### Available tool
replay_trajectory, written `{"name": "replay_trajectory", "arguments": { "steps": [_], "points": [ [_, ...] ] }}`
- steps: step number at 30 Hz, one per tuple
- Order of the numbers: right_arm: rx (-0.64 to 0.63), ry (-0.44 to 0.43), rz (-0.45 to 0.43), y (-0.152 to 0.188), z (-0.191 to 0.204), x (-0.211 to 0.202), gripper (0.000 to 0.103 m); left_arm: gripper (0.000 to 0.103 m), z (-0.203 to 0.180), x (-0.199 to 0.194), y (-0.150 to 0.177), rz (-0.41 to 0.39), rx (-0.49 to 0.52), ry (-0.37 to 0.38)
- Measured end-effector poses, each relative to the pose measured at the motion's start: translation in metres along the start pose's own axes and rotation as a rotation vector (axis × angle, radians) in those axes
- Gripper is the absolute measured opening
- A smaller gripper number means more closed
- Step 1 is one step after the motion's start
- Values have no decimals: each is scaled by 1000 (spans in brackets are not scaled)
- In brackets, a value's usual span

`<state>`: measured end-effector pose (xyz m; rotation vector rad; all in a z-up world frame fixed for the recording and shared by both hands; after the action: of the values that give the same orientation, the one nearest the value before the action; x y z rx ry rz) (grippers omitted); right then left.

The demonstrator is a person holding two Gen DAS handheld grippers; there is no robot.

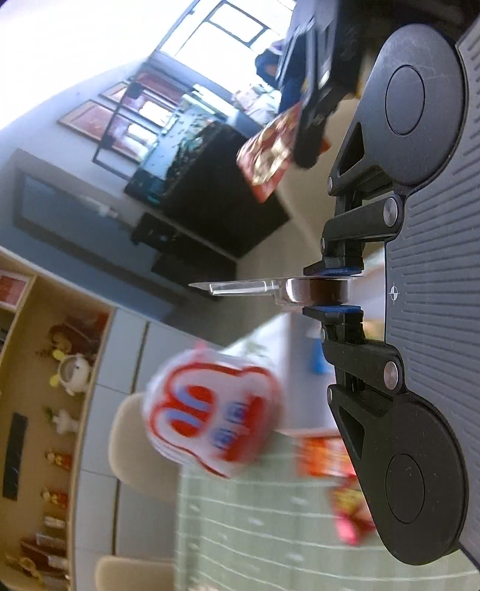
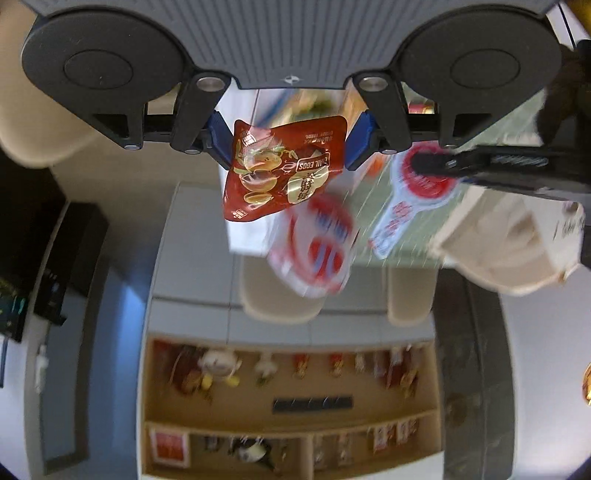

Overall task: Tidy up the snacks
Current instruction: 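Lift the quail eggs pack with the right gripper while the left drops the sauce packet into the box, then release the quail eggs pack into the pink box and move the right gripper to the red spicy strip pack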

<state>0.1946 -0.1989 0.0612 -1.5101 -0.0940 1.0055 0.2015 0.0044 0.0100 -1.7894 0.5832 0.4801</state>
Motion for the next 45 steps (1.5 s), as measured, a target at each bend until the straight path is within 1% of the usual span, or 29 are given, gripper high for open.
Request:
{"name": "replay_trajectory", "arguments": {
  "steps": [2,4,7,8,10,12,14,15,16,17,19,22,23,25,27,30,32,34,35,36,37,41,43,45],
  "points": [
    [13,29,-7,-20,-11,13,64,19,7,39,-18,18,-39,-40],
    [57,50,12,-29,-24,29,64,19,24,84,-15,109,-88,-79],
    [134,43,54,-22,-40,51,64,18,53,147,18,277,-172,-93],
    [154,47,73,-16,-45,59,64,18,59,161,29,305,-174,-94],
    [171,56,113,-3,-50,77,64,20,72,173,41,314,-179,-105],
    [168,64,166,10,-52,97,64,21,79,167,45,294,-212,-78],
    [160,62,212,19,-52,119,64,21,83,146,44,255,-237,-36],
    [162,55,230,22,-51,131,64,21,88,132,45,223,-242,-42],
    [169,44,247,24,-50,144,64,21,92,119,44,196,-240,-65],
    [180,30,264,26,-49,157,64,21,97,106,47,175,-230,-92],
    [195,1,299,32,-44,185,64,21,107,82,58,157,-216,-159],
    [202,-27,352,42,-32,221,65,21,128,51,81,173,-210,-252],
    [201,-35,366,45,-30,230,67,21,135,43,88,175,-205,-284],
    [191,-54,382,51,-25,246,67,21,151,24,100,183,-195,-345],
    [179,-21,410,55,-23,257,68,21,169,12,115,209,-198,-387],
    [118,31,431,52,-13,264,68,21,192,2,130,241,-239,-411],
    [70,68,412,44,-4,257,68,21,203,-4,139,254,-268,-412],
    [33,79,374,33,11,245,71,21,209,-6,144,254,-293,-401],
    [23,62,352,28,22,239,74,21,212,-6,145,252,-311,-390],
    [18,27,337,25,34,235,75,21,216,-7,145,249,-329,-380],
    [16,-30,328,23,51,232,75,21,217,-5,144,244,-337,-377],
    [-2,-192,352,31,109,239,75,21,222,-13,142,224,-336,-369],
    [-16,-233,385,42,134,252,75,21,227,-18,143,223,-337,-376],
    [-19,-239,423,55,154,270,75,21,233,-25,147,224,-344,-385]
  ]
}}
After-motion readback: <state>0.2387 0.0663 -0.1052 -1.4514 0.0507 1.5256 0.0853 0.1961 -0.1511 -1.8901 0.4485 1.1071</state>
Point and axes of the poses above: each gripper's, at about its wrist camera, not at the fingertips, and x roughly the way its jaws point, z to its left, y to its underside, the point moved 5 cm from there along x, roughly the way its jaws point, and after that the axes turned 13 degrees about -y, right-handed, at the moved point
